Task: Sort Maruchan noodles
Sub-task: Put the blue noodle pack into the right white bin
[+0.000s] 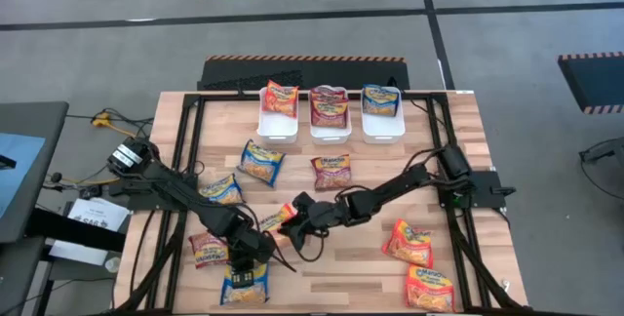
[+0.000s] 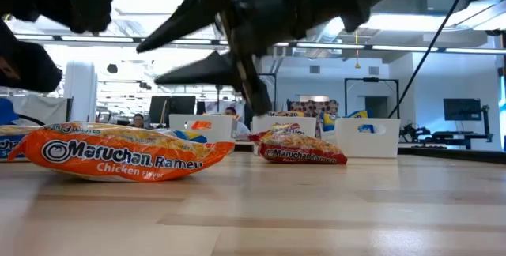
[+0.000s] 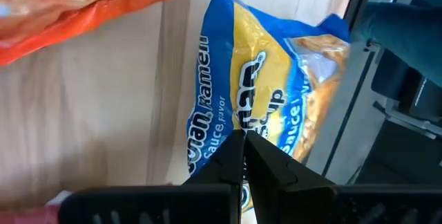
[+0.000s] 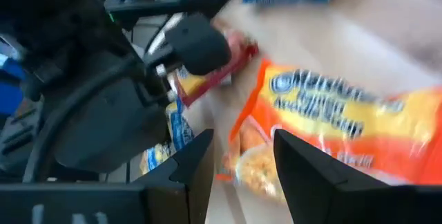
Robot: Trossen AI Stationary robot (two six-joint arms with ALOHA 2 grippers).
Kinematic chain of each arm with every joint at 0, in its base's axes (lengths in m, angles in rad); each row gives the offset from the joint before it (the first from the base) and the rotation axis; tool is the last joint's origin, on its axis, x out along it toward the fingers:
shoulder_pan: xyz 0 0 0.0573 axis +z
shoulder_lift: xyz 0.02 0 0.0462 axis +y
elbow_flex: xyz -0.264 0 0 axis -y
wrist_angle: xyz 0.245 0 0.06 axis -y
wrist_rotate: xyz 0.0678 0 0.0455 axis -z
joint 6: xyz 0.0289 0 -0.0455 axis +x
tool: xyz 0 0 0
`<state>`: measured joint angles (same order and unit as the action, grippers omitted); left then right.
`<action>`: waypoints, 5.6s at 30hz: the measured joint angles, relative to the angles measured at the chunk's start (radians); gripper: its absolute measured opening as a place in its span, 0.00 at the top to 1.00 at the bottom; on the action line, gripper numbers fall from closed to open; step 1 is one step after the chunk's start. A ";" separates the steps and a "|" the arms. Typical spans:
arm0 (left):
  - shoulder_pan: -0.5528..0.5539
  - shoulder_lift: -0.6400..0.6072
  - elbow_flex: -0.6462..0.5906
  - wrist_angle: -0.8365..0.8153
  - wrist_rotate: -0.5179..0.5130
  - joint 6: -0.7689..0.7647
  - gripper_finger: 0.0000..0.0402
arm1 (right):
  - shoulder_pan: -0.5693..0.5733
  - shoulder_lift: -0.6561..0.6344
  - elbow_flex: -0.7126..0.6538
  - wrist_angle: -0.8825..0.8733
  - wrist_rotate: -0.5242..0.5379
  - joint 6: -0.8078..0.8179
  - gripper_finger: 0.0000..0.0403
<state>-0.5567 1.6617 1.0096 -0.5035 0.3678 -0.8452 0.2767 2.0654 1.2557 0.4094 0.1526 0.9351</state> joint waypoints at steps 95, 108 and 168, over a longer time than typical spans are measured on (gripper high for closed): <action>-0.006 -0.124 0.001 0.000 -0.195 0.015 1.00 | 0.308 -0.194 0.000 -0.421 0.114 -0.139 0.53; -0.002 -0.124 0.001 -0.003 -0.187 -0.011 1.00 | 0.216 -0.112 0.000 -0.218 0.052 -0.219 0.53; -0.194 0.090 0.001 0.059 -0.268 -0.312 1.00 | 0.132 0.095 0.140 -0.106 -0.008 0.227 0.53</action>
<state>-0.7511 1.7519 1.0103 -0.4440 0.0998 -1.1570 0.4091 2.1608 1.3957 0.3030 0.1447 1.1618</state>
